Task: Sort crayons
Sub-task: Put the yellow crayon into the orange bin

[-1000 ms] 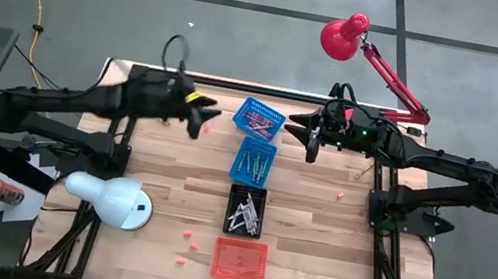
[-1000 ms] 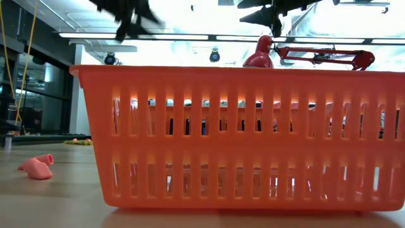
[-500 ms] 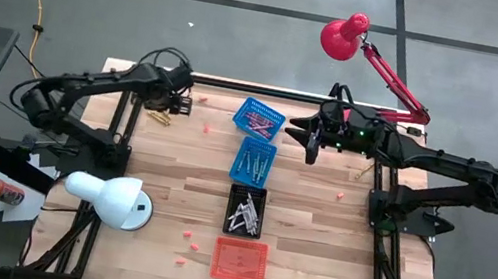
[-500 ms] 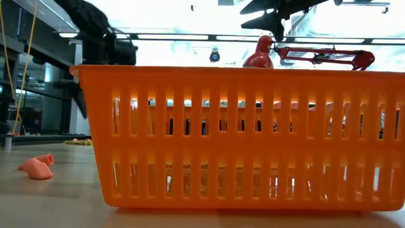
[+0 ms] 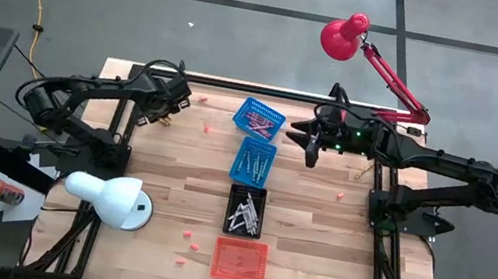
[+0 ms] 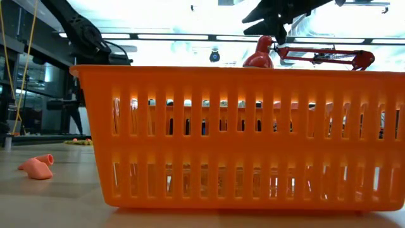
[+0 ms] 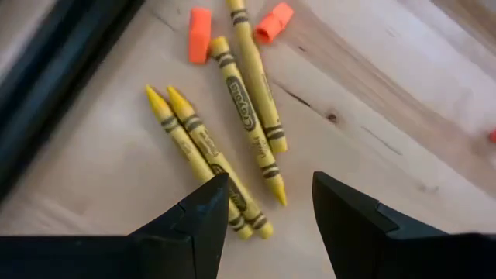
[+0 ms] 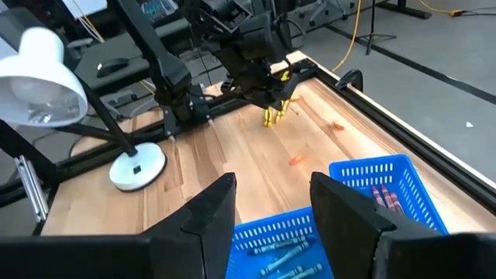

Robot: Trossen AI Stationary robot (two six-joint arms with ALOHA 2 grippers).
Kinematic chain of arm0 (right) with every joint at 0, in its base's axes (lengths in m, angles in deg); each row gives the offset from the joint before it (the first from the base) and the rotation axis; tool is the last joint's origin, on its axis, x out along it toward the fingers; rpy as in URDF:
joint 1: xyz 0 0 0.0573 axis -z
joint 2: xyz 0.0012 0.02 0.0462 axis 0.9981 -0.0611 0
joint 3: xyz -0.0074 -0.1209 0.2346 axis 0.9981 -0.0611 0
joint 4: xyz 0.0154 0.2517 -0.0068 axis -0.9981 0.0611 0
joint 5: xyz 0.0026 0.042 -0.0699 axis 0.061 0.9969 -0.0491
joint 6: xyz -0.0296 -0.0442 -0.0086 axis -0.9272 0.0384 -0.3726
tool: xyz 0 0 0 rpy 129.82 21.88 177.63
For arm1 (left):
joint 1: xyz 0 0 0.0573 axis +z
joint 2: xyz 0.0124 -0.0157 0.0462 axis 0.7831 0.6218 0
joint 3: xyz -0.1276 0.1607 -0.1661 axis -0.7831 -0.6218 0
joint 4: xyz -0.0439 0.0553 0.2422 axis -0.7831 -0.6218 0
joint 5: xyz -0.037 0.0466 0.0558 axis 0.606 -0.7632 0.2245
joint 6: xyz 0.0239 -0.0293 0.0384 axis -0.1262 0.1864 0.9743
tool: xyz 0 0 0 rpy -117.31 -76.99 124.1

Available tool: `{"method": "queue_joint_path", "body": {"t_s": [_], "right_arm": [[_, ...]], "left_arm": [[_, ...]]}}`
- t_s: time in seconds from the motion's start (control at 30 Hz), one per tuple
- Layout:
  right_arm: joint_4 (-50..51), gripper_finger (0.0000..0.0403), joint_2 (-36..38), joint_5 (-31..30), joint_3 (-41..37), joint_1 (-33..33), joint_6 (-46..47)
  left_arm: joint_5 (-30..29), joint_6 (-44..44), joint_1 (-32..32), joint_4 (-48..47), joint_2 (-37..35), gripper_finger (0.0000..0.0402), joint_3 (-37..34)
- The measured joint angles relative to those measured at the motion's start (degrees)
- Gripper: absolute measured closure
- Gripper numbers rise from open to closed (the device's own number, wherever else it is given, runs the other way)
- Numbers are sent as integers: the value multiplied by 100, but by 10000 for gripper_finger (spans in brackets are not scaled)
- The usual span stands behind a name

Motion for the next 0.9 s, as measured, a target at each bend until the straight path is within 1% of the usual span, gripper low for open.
{"method": "queue_joint_path", "body": {"t_s": [0.13, 0.3, 0.37, 0.6, 0.67, 0.73, 0.9], "right_arm": [[83, 240, 0, -1, 0, 0, -32], [92, 240, 0, -1, 0, 0, -119], [127, 240, 0, -1, 0, 0, -128], [303, 240, -2, 0, 0, 0, -118], [313, 240, -2, 1, 0, 0, -117], [313, 240, -2, 0, 0, 0, -124], [313, 240, -2, 0, 0, 0, -127]], "left_arm": [[29, -426, 40, 49, 186, 229, -27], [187, -549, 186, 382, 470, 229, -12], [346, -637, 247, 555, 597, 229, -12], [462, -808, 337, 563, 668, 235, -5], [446, -841, 349, 543, 669, 248, -10], [521, -853, 368, 516, 661, 270, -13], [599, -824, 363, 394, 641, 350, -25]]}}
